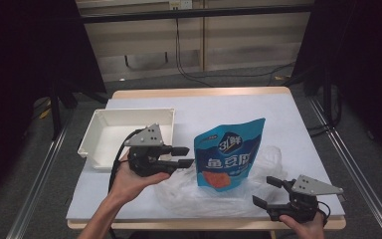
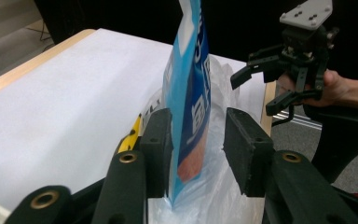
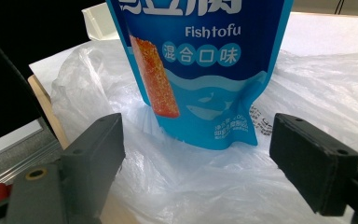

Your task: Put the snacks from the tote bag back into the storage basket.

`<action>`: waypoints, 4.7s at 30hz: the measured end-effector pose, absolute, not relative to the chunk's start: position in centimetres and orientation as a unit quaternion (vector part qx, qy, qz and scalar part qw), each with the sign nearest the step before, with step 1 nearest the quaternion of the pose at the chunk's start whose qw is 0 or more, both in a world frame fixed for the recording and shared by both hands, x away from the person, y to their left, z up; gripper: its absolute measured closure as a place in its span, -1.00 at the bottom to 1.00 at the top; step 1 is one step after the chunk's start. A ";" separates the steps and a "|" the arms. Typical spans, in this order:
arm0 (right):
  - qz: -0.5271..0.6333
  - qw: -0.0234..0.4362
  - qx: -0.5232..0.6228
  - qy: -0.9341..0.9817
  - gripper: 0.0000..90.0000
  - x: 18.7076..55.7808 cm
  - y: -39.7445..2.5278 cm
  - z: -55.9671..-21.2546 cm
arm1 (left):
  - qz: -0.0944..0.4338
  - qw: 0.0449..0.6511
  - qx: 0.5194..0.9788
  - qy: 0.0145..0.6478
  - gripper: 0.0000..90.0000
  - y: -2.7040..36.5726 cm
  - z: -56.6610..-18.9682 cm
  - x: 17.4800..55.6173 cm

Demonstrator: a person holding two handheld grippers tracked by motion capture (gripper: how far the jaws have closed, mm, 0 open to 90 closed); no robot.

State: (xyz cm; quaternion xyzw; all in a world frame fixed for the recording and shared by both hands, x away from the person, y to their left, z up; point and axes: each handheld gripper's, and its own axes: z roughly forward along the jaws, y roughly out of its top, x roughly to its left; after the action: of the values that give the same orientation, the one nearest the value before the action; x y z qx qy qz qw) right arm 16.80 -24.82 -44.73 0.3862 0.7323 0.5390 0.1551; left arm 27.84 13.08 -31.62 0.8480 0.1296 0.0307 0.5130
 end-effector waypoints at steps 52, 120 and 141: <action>0.521 0.129 0.387 0.750 -0.58 17.7 -24.5 -45.5 | -0.028 0.372 0.923 0.089 0.77 5.3 -28.7 32.4; 0.550 0.165 0.378 0.726 -0.78 17.1 -25.1 -44.6 | -0.007 0.392 0.918 0.060 1.00 5.4 -21.0 33.3; 0.550 0.166 0.375 0.728 -0.78 17.0 -25.0 -44.6 | 0.026 0.414 0.906 0.087 1.00 10.9 -17.8 35.0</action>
State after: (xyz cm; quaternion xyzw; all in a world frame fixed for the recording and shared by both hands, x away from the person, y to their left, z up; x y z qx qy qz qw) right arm 17.02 -25.02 -44.59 0.3749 0.7278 0.5497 0.1664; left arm 34.98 10.91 -17.81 0.9058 0.0872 0.0263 0.4139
